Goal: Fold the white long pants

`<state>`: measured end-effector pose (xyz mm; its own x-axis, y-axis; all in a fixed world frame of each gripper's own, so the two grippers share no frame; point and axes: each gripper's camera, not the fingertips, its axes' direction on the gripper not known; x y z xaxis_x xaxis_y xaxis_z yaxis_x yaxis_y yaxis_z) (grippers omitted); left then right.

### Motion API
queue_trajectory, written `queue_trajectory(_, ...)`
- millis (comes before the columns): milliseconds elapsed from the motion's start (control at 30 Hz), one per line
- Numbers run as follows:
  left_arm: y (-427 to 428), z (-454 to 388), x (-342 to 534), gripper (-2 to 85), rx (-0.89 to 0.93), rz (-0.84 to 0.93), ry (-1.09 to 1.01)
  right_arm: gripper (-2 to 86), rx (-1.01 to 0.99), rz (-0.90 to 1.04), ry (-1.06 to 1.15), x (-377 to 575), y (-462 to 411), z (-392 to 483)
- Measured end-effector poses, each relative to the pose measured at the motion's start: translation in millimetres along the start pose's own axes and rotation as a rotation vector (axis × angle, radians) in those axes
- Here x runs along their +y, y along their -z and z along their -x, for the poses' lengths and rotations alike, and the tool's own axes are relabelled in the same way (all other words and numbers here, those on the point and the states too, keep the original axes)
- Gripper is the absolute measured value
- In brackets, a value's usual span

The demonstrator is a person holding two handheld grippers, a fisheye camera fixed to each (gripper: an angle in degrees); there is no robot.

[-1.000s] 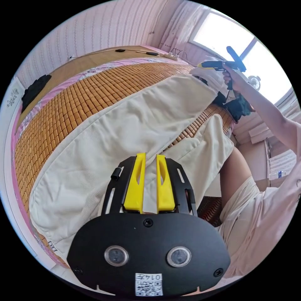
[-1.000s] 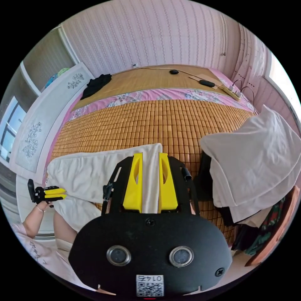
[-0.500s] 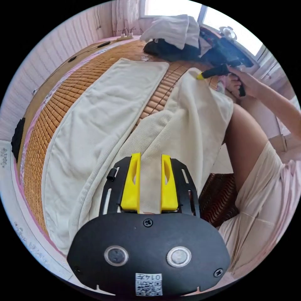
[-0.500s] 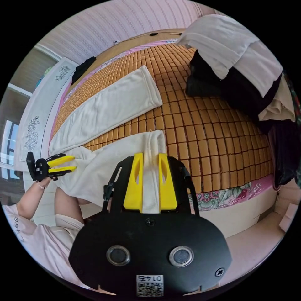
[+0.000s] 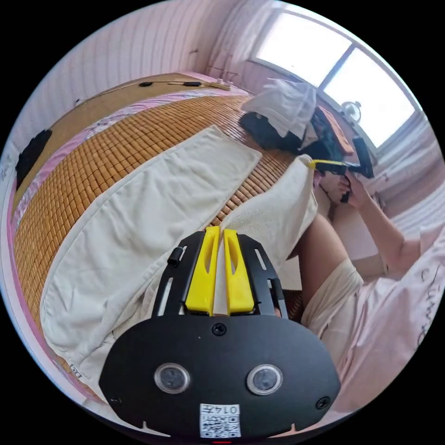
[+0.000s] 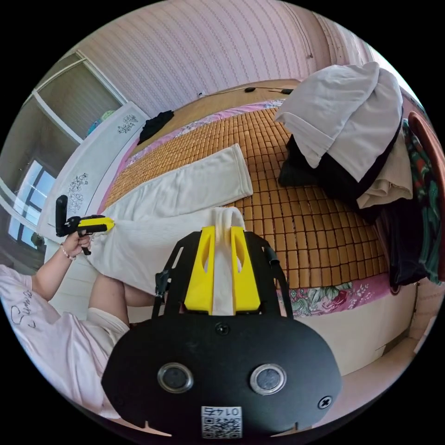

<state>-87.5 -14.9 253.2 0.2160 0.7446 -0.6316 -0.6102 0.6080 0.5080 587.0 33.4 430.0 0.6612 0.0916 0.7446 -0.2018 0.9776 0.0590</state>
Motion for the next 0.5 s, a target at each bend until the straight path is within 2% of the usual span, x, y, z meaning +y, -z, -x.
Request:
queue_trajectory(133,-30.7,9.1,-8.7,5.5,-0.083,0.124,0.052,9.4,-0.017,0.074,-0.101,6.0,-3.7,-22.8)
queue_trajectory(233,-17.6,-21.2,15.5,5.7,-0.077,0.083,-0.071,10.9,0.027,0.107,-0.152,38.8,7.0,-38.7)
queue_trajectory(300,-22.2,-46.3,46.9,6.0,-0.018,0.133,-0.143,11.2,0.032,0.168,-0.173,65.5,7.5,-45.8)
queue_trajectory(500,-62.1,-96.7,109.2,7.4,0.007,0.286,-0.227,10.5,0.067,0.304,-0.149,88.3,-17.9,-43.6)
